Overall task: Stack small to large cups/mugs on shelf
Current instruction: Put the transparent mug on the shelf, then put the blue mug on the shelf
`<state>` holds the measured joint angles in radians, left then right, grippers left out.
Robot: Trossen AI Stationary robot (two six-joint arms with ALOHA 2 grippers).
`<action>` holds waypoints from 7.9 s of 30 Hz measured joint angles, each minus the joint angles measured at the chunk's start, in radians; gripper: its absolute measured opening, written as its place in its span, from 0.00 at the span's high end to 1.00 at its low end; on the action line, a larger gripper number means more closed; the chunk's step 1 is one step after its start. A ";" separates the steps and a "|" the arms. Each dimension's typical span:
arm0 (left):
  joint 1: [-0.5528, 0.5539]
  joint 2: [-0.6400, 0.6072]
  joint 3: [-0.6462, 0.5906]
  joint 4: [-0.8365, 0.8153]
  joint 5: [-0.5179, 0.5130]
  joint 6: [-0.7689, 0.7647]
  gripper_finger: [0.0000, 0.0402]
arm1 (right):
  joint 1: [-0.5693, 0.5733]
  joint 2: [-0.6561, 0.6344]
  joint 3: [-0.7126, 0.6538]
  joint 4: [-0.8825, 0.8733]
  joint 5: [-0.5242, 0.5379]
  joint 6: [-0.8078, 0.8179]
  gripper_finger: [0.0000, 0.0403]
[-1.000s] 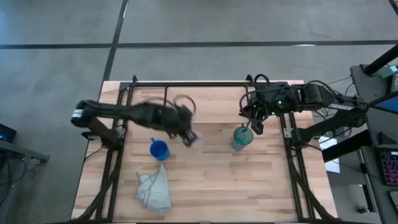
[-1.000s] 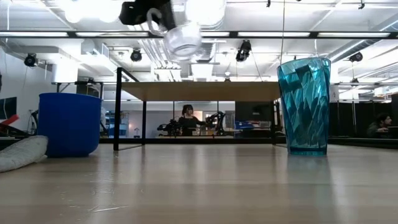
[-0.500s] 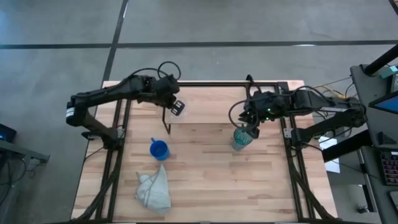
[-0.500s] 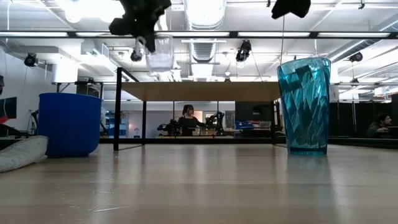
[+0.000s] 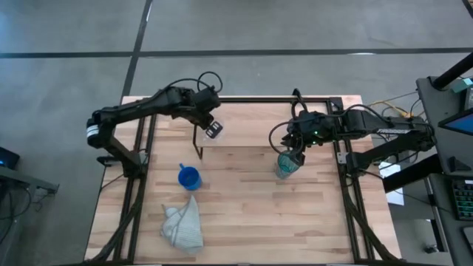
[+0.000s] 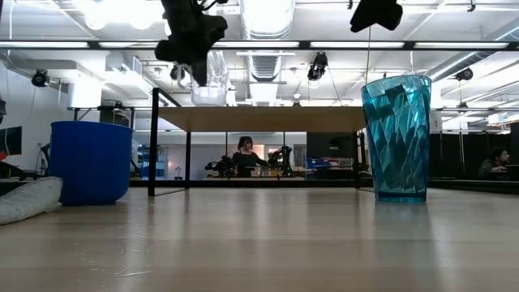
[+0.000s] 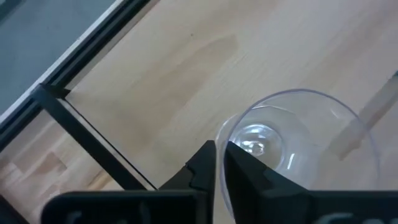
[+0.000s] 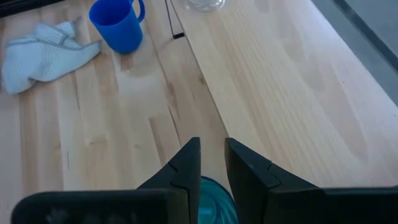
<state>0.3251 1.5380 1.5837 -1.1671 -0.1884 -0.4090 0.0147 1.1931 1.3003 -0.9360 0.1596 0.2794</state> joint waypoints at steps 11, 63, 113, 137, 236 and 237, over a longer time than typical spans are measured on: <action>0.020 0.004 0.006 0.009 -0.074 0.004 0.75 | 0.000 0.000 0.000 0.006 0.000 0.008 0.83; -0.203 -0.250 0.085 -0.379 0.258 -0.254 0.73 | 0.092 0.333 0.002 0.590 -0.342 0.016 0.83; -0.415 -0.198 -0.514 -0.160 0.366 -0.817 0.73 | 0.101 0.313 0.002 0.656 -0.343 0.060 0.83; -0.415 -0.198 -0.657 0.050 0.365 -0.817 0.73 | 0.101 0.314 0.002 0.656 -0.343 0.057 0.83; -0.057 0.274 0.418 -0.106 0.083 0.164 1.00 | 0.107 0.072 0.001 0.282 -0.244 0.008 0.83; -0.057 0.276 0.418 -0.102 0.080 0.164 1.00 | 0.107 0.072 0.001 0.281 -0.239 0.008 0.83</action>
<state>0.2684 1.8142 2.0018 -1.2689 -0.1087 -0.2448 0.1215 1.2652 1.3014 -0.6548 -0.0789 0.2874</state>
